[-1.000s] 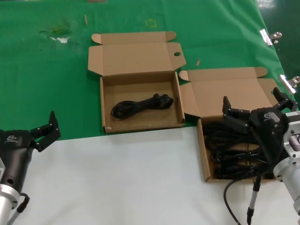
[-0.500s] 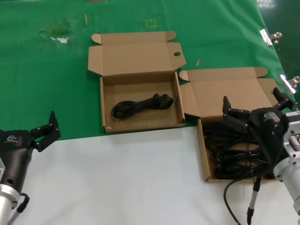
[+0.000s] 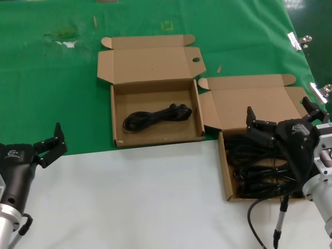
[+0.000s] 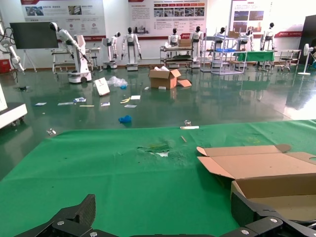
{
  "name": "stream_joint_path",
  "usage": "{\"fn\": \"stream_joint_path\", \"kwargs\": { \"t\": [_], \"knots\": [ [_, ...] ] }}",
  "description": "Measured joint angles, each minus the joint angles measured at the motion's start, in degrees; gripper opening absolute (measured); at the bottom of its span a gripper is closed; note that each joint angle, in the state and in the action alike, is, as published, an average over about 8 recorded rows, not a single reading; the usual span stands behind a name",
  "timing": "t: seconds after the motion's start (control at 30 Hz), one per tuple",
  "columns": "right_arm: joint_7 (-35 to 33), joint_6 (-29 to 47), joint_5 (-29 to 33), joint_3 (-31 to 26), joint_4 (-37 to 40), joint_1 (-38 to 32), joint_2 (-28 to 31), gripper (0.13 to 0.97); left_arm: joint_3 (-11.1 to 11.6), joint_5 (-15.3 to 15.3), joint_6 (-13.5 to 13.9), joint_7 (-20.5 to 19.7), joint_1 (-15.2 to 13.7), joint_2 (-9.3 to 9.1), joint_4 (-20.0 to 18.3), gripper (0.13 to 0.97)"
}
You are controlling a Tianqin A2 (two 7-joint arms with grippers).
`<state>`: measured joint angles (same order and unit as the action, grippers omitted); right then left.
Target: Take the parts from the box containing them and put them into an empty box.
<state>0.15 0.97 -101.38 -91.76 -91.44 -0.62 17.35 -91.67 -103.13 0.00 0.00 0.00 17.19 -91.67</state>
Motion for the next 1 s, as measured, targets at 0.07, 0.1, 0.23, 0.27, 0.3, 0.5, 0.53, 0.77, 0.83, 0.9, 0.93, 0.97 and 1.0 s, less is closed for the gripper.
{"fn": "stream_joint_path", "kwargs": {
  "t": [0.07,0.1,0.23,0.27,0.3,0.5,0.53,0.77,0.83,0.9,0.93,0.97,1.0],
  "knots": [
    [0.0,0.0,0.0,0.0,0.0,0.0,0.0,0.966,0.0,0.0,0.0,0.0,0.0,0.0,0.0,0.966],
    [0.0,0.0,0.0,0.0,0.0,0.0,0.0,0.966,0.0,0.0,0.0,0.0,0.0,0.0,0.0,0.966],
    [0.0,0.0,0.0,0.0,0.0,0.0,0.0,0.966,0.0,0.0,0.0,0.0,0.0,0.0,0.0,0.966],
    [0.0,0.0,0.0,0.0,0.0,0.0,0.0,0.966,0.0,0.0,0.0,0.0,0.0,0.0,0.0,0.966],
    [0.0,0.0,0.0,0.0,0.0,0.0,0.0,0.966,0.0,0.0,0.0,0.0,0.0,0.0,0.0,0.966],
    [0.0,0.0,0.0,0.0,0.0,0.0,0.0,0.966,0.0,0.0,0.0,0.0,0.0,0.0,0.0,0.966],
    [0.0,0.0,0.0,0.0,0.0,0.0,0.0,0.966,0.0,0.0,0.0,0.0,0.0,0.0,0.0,0.966],
    [0.0,0.0,0.0,0.0,0.0,0.0,0.0,0.966,0.0,0.0,0.0,0.0,0.0,0.0,0.0,0.966],
    [0.0,0.0,0.0,0.0,0.0,0.0,0.0,0.966,0.0,0.0,0.0,0.0,0.0,0.0,0.0,0.966],
    [0.0,0.0,0.0,0.0,0.0,0.0,0.0,0.966,0.0,0.0,0.0,0.0,0.0,0.0,0.0,0.966],
    [0.0,0.0,0.0,0.0,0.0,0.0,0.0,0.966,0.0,0.0,0.0,0.0,0.0,0.0,0.0,0.966],
    [0.0,0.0,0.0,0.0,0.0,0.0,0.0,0.966,0.0,0.0,0.0,0.0,0.0,0.0,0.0,0.966],
    [0.0,0.0,0.0,0.0,0.0,0.0,0.0,0.966,0.0,0.0,0.0,0.0,0.0,0.0,0.0,0.966]
  ]
}}
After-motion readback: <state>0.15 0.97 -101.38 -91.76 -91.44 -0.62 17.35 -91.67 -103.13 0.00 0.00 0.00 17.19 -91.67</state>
